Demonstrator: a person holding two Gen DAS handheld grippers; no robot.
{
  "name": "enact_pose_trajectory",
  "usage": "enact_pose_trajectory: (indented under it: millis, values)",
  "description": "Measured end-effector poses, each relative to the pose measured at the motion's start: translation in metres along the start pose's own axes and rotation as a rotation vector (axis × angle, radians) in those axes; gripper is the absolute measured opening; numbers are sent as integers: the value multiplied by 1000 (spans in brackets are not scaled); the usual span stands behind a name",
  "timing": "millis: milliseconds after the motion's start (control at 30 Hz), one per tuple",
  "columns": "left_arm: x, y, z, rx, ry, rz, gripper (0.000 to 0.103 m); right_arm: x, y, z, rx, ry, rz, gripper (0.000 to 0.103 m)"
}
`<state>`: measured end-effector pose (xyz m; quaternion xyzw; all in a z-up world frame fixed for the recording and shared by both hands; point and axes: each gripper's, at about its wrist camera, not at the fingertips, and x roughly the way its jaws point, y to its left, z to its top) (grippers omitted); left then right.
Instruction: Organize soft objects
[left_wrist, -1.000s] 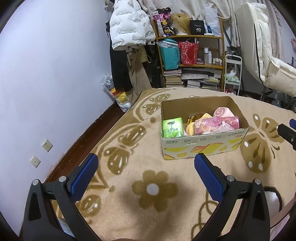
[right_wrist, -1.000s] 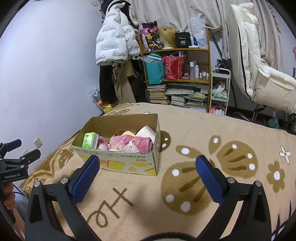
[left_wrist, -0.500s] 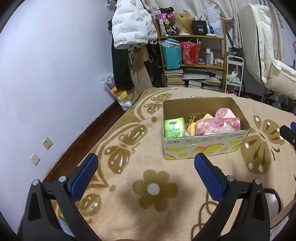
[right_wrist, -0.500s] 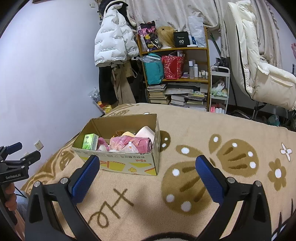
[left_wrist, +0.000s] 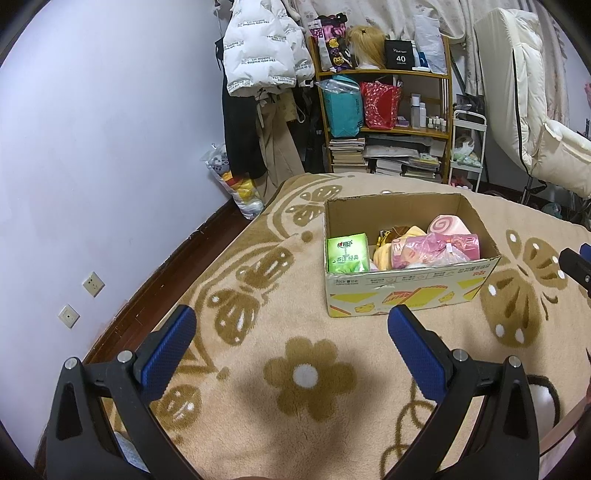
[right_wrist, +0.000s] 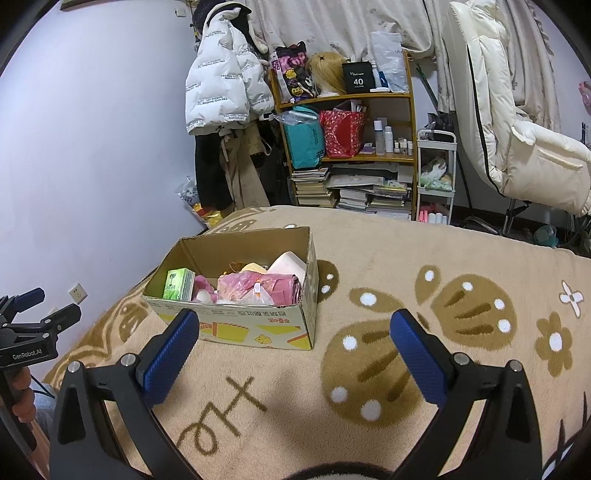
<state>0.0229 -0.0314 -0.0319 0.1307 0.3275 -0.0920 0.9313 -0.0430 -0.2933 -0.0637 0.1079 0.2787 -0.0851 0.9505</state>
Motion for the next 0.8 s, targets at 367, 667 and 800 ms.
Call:
enact_pose_trajectory:
  millis: [367,667,800]
  values:
    - [1,-2,-2,3,9,3,102,-1,-1,0,-3,1,2,103]
    - [-1,-5,-2,3,7,4,102,-2,0,0,26,-10,-19,103]
    - [-3,-5,-1,-2,5,-1,102,-3,0,1,35,-12,-22,103]
